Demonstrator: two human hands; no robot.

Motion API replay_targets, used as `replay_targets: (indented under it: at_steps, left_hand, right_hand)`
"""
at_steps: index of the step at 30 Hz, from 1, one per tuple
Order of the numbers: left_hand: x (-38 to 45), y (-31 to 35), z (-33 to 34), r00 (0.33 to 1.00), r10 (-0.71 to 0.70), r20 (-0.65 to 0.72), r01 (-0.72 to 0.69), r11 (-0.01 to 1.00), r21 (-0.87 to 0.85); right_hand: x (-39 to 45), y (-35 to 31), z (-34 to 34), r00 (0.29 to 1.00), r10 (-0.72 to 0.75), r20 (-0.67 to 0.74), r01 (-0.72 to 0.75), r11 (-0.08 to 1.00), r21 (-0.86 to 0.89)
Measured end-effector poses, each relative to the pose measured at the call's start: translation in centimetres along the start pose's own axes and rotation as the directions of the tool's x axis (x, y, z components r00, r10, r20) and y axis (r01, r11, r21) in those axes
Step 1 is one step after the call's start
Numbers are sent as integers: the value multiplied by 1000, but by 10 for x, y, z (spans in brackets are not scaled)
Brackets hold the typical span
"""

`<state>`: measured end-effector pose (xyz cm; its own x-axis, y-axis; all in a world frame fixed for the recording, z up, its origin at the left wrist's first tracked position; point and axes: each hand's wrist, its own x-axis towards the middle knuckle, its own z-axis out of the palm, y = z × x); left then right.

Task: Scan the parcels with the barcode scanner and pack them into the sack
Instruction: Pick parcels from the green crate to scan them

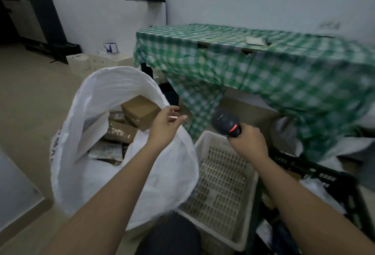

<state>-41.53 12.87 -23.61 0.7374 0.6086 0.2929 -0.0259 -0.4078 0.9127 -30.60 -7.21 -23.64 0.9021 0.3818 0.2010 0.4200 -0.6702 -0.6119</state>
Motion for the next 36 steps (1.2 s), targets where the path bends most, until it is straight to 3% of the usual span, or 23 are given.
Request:
replay_targets:
  at_steps: [7, 13, 17, 20, 26, 29, 32, 36]
  left_hand:
    - [-52, 42, 150, 940, -72, 332, 87, 996, -31]
    - [-82, 21, 268, 829, -153, 537, 121, 988, 94]
    - [-92, -16, 337, 734, -200, 649, 121, 979, 165]
    - [-105, -57, 391, 623, -253, 740, 134, 967, 218]
    - [-134, -127, 476, 439, -397, 807, 217, 918, 333]
    - [-149, -148, 504, 418, -433, 799, 293, 896, 333]
    - [-157, -156, 519, 468, -445, 764, 346, 887, 305]
    - [-153, -154, 514, 463, -500, 732, 392, 856, 337]
  right_hand:
    - [-62, 121, -104, 990, 134, -36, -136, 989, -62]
    - [-84, 222, -126, 950, 310, -45, -313, 942, -121]
    - [-83, 287, -109, 889, 451, -80, -455, 889, -48]
    - [-73, 332, -84, 833, 543, -109, -539, 840, 63]
    - [-54, 397, -41, 767, 626, -141, -610, 779, 144]
    - [-46, 418, -32, 758, 632, -160, -617, 775, 136]
    - [-42, 430, -27, 756, 637, -150, -619, 771, 149]
    - [-42, 432, -25, 746, 649, -152, -627, 760, 172]
